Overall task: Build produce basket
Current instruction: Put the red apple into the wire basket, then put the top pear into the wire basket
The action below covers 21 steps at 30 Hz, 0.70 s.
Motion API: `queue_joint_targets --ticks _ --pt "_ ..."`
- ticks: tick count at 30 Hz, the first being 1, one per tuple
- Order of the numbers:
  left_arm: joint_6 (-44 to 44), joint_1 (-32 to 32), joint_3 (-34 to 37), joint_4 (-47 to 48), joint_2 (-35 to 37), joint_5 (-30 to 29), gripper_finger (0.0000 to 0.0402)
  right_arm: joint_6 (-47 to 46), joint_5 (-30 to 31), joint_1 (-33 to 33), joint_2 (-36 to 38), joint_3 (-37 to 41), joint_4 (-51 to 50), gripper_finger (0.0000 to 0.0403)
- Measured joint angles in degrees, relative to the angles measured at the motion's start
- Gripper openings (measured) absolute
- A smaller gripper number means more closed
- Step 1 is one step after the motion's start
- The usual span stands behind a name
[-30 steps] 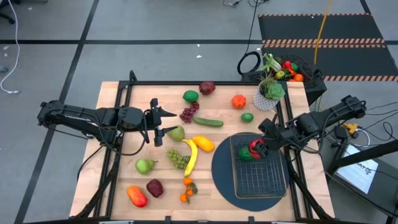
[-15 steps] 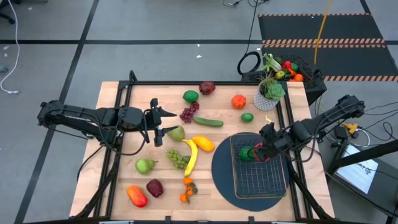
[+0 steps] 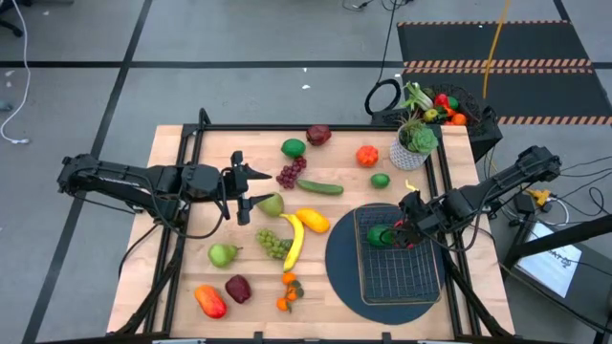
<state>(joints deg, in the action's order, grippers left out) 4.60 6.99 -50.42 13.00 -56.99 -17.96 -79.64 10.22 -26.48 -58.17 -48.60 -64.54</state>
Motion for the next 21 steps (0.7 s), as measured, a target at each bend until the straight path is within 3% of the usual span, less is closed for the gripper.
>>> queue_joint_targets --ticks 9,17,21 --pt "0.0 0.0 0.0 0.0 0.0 0.0 0.0228 2.3 0.0 0.0 0.0 0.0 1.5 0.0321" --pt "-0.2 0.0 0.0 0.0 0.0 0.0 0.0228 3.9 0.0 0.3 0.0 0.0 3.0 0.0380" --pt "-0.3 0.0 0.0 0.0 0.0 0.0 0.0228 3.5 0.0 1.4 0.0 0.0 3.0 0.0390"
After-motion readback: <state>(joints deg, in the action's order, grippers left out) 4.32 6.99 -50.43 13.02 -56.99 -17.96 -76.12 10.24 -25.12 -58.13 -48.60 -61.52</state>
